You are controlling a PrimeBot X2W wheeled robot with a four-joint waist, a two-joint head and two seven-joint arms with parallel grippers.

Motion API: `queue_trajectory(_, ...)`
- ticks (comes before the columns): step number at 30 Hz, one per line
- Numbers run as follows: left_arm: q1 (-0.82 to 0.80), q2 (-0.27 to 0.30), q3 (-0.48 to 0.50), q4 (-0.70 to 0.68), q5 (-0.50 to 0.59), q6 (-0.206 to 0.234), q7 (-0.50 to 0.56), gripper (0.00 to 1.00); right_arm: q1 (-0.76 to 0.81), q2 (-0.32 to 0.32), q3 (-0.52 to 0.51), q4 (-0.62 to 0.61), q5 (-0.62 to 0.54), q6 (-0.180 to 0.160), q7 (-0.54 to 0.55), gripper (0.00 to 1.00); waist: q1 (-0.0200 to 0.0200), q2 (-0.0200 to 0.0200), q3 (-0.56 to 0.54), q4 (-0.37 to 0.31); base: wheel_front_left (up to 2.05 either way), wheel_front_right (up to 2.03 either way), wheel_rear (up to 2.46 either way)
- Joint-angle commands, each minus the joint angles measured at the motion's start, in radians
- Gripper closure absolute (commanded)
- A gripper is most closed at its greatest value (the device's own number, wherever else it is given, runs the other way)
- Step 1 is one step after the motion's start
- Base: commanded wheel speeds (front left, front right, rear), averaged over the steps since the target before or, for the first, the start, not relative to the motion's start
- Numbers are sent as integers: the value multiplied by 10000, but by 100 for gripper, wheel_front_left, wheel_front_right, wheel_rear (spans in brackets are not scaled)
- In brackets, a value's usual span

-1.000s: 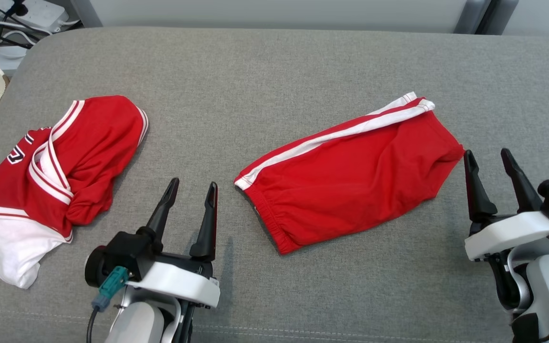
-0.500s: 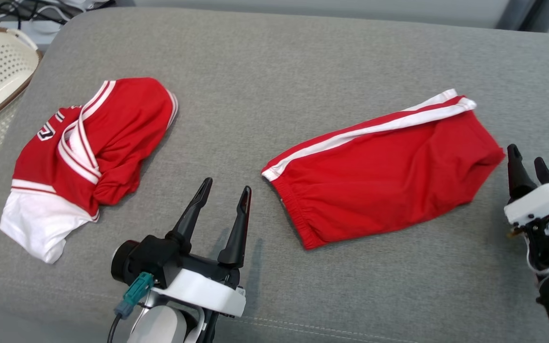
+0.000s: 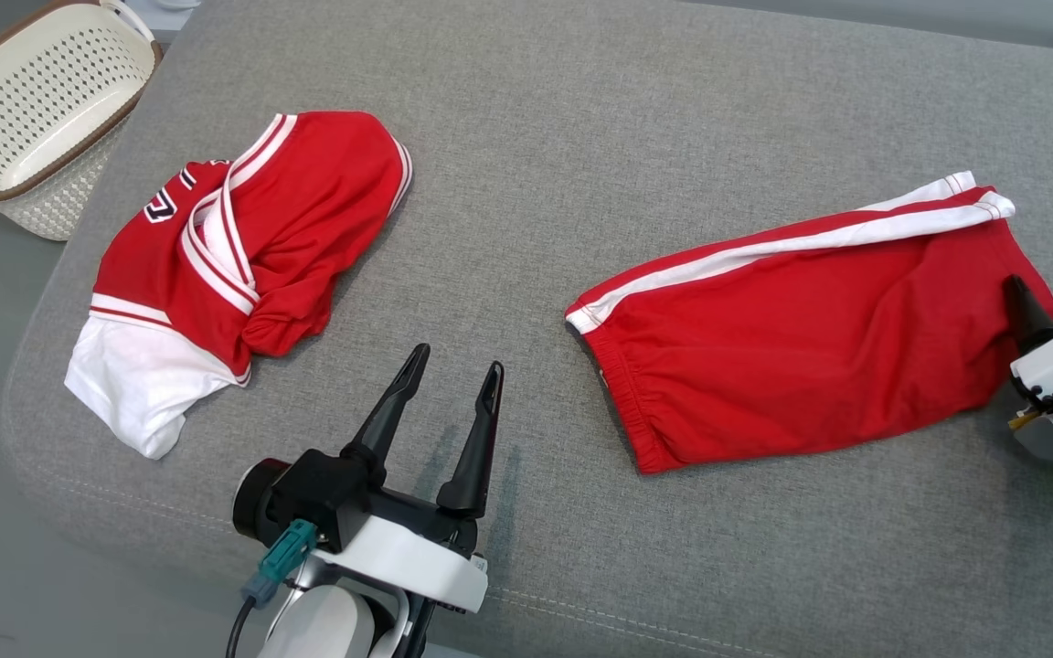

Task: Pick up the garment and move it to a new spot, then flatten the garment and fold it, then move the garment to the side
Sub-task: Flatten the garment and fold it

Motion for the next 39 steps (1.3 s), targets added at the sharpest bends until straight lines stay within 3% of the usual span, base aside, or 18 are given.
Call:
queue_trajectory(1,-413,55,298,-240,-76,56,-51,0,104,258,196,31,223,0,330,57,0,0,11,38,0,0,0)
queue_trajectory(2,-419,55,309,-237,-65,52,-51,0,83,308,168,-13,376,0,405,87,0,0,13,46,0,0,0)
queue_trajectory(3,-424,55,324,-235,-56,47,-51,0,82,345,170,-80,522,0,527,100,0,0,12,47,0,0,0)
queue_trajectory(9,-393,55,431,-220,70,7,-51,0,279,316,407,-832,1067,0,471,100,0,0,-62,-120,0,0,0)
queue_trajectory(21,-95,55,622,-158,252,-132,-51,0,2195,-65,1315,-3109,2010,0,-1167,100,0,0,-539,-1018,0,0,0)
queue_trajectory(30,70,55,821,-134,412,-203,-51,0,3753,-139,1427,-3601,2387,0,-2235,100,0,0,-853,-1817,0,0,0)
queue_trajectory(39,150,55,872,-104,383,-218,-51,0,4426,5,1299,-3939,2352,0,-2552,100,0,0,-1024,-2118,0,0,0)
